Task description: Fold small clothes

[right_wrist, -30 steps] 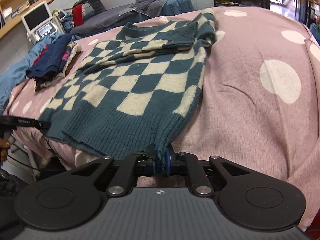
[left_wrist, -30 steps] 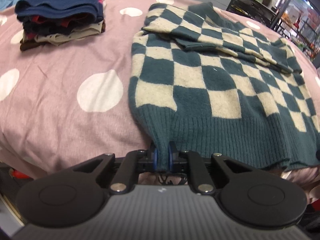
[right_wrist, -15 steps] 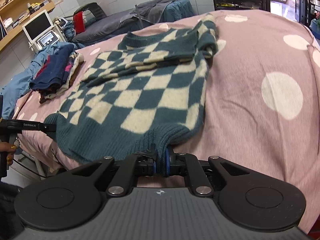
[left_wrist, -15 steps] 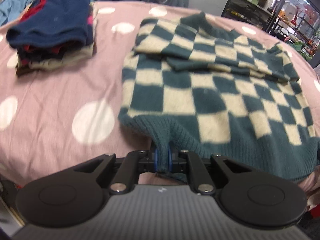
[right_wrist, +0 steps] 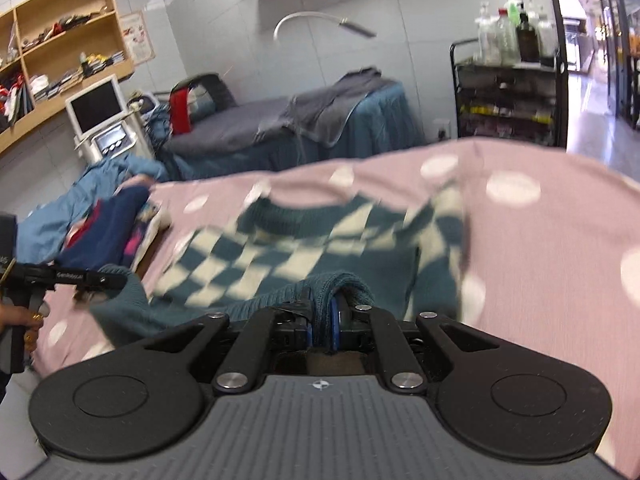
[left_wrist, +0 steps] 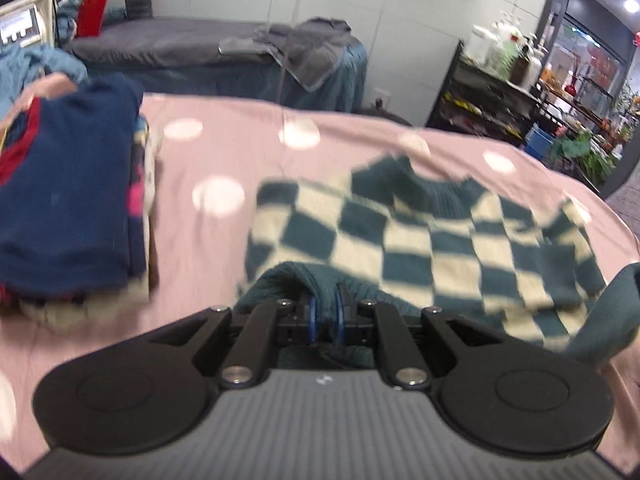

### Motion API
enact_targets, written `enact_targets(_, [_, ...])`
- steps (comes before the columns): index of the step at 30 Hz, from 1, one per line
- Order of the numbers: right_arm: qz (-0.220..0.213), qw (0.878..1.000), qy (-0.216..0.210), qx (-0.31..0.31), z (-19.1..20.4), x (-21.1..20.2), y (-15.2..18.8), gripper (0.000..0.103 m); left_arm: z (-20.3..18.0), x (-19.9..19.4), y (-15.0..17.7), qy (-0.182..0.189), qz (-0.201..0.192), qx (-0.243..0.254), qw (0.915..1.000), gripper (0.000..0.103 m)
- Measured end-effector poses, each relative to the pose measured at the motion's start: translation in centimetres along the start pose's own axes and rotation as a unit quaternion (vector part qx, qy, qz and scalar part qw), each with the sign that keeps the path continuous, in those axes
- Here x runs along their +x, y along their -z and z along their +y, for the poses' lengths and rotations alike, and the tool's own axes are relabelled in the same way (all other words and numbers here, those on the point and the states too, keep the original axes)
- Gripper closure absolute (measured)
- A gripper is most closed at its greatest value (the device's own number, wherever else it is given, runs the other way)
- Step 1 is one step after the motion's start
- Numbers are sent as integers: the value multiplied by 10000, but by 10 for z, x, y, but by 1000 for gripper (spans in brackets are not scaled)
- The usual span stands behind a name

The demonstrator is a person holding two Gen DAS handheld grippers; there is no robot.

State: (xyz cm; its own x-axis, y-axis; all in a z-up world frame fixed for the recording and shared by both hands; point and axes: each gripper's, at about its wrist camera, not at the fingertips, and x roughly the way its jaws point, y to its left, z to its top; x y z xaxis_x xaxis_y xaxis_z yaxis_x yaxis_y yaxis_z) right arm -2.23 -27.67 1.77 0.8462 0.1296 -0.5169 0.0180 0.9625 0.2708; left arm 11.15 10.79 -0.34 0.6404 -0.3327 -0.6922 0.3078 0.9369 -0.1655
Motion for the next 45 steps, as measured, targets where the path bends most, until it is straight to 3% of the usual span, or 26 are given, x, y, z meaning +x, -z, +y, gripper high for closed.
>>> enact_targets(12, [-266,9977,516,344,-43,79,-62,88,-7,92,-88,-321,-154,68,9993,94])
enact_targets(20, [139,9939,749,799,-69,130,-66,87,-6,152,-103,-579,161,56,9982,93])
enact_targets(23, [165,9939,820,719,-71,144,-63,86,-2,165,-100,-748,173,-74,9970,85])
enact_targets(25, [292,9923,915,785,-78,153,-63,86,4,171,-101,-953,135,-132,9953,70])
enact_targets(27, [251,9912,936,907,-84,156,-64,78,5,175,-105,-1228,80,-41,9924,46])
enact_targets(28, [185,9902,1051,899,-85,154,-65,69,6,175,-108,-1351,56,14,9908,43])
enact_targets(29, [81,9882,1265,856,-85,150,-66,33,7,175,-109,-1418,34,45,9899,38])
enact_targets(30, [-76,9861,1463,790,-83,145,-68,5,9,173,-111,-1446,19,42,9895,31])
enact_targets(31, [-295,9839,1612,717,-82,136,-68,0,11,169,-111,-1453,9,22,9894,28])
enact_targets(33, [-575,9827,1668,557,-75,116,-69,0,14,160,-109,-1495,-7,-3,9888,16])
enact_targets(38, [-509,9929,972,-452,-37,70,-53,1,11,118,-84,-1220,-176,-4,9924,1])
enact_targets(41, [-395,9930,905,-652,-21,43,-29,0,9,95,-57,-1055,-170,30,9943,0])
enact_targets(45, [-193,9895,1257,-690,-16,18,5,0,22,74,-20,-1082,31,-246,9938,0])
